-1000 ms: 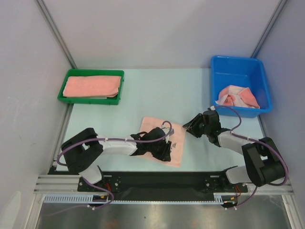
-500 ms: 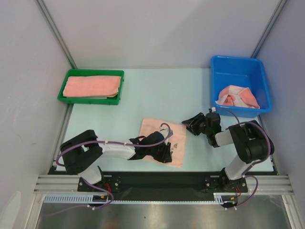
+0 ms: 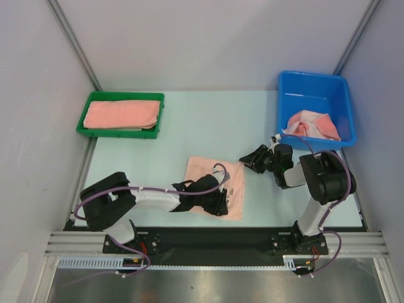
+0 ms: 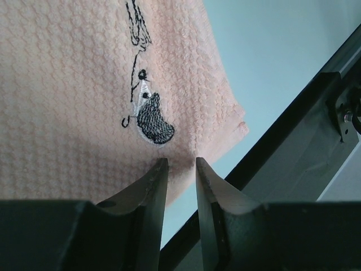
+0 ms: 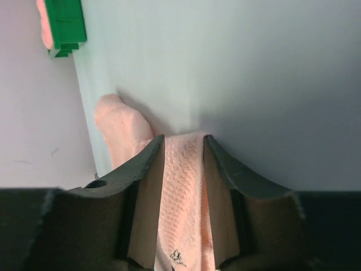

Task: Fold and stack the towels
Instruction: Fold the towel

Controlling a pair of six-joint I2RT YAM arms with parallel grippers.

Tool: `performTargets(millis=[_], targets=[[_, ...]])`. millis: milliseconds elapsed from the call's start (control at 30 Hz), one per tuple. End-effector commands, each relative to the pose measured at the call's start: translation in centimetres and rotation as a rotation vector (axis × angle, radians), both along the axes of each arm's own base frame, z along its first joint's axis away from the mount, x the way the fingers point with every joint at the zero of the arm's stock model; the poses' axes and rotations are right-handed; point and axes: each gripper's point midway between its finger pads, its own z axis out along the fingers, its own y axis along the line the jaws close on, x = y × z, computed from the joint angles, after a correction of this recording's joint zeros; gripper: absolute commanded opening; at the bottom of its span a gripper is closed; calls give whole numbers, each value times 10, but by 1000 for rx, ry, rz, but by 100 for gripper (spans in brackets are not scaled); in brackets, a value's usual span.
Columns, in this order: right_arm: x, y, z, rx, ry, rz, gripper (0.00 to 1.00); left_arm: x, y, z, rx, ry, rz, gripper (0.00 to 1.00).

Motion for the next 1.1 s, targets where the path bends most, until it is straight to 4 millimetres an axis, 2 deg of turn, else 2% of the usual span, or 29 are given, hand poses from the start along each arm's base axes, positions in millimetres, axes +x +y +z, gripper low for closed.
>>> performTargets(millis=[0, 100, 133, 167, 200, 233, 267, 300, 333, 367, 400, 433, 467, 500, 533, 567, 600, 633, 667, 700, 733, 767, 800, 833, 900, 1067], targets=[[3, -12, 6, -107, -49, 25, 37, -23, 37, -38, 196, 74, -19, 34], [-5, -17, 12, -161, -25, 39, 33, -20, 31, -25, 185, 67, -21, 40], [-4, -17, 17, -179, -42, 52, 33, -13, 19, -9, 162, 43, -23, 41], [-13, -20, 12, -208, 19, 57, 32, -5, 16, 1, 163, 10, -12, 42], [-14, -23, 18, -237, 21, 57, 33, -1, 22, 7, 202, -4, -19, 44], [-6, -26, 27, -283, -2, 58, 33, 11, 10, 29, 169, -38, -16, 45], [-17, -31, 19, -316, 69, 70, 33, 25, 10, 44, 154, -59, 5, 49], [-17, -33, 24, -334, 69, 78, 35, 32, 17, 50, 178, -68, -3, 51], [-18, -33, 26, -348, 73, 92, 37, 46, 13, 68, 154, -97, 8, 52], [-17, -31, 34, -369, 39, 141, 38, 58, 18, 75, 157, -113, 20, 53], [-21, -30, 36, -385, 40, 169, 42, 81, 35, 79, 173, -124, 51, 54], [-20, -29, 39, -402, 19, 203, 44, 97, 39, 89, 159, -139, 66, 54], [-16, -22, 51, -400, -36, 284, 46, 124, 57, 93, 150, -132, 123, 55], [-16, -19, 53, -404, -55, 334, 47, 136, 58, 99, 132, -143, 82, 55], [-14, -15, 57, -407, -77, 383, 48, 150, 65, 100, 137, -154, 88, 55], [-19, -13, 48, -404, -41, 437, 48, 165, 74, 100, 158, -170, 100, 56], [-9, -11, 58, -423, -98, 477, 49, 184, 94, 95, 200, -185, 119, 57], [-10, -11, 54, -417, -74, 499, 49, 199, 95, 91, 205, -177, 110, 57], [-7, -11, 47, -412, -56, 512, 49, 212, 111, 85, 219, -144, 129, 57], [-4, -11, 44, -430, -67, 533, 49, 220, 115, 82, 211, -140, 110, 57], [4, -10, 49, -444, -88, 548, 49, 228, 111, 76, 179, -106, 86, 56], [2, -11, 45, -446, -58, 568, 48, 233, 112, 73, 157, -92, 77, 56], [1, -9, 32, -440, -22, 601, 47, 243, 120, 70, 144, -87, 87, 56], [4, -8, 36, -436, -34, 633, 47, 245, 115, 63, 110, -50, 60, 56], [1, -8, 21, -440, 10, 674, 45, 247, 116, 56, 104, -38, 21, 56], [-7, -9, 4, -450, 41, 715, 43, 245, 123, 27, 166, -13, -25, 56]])
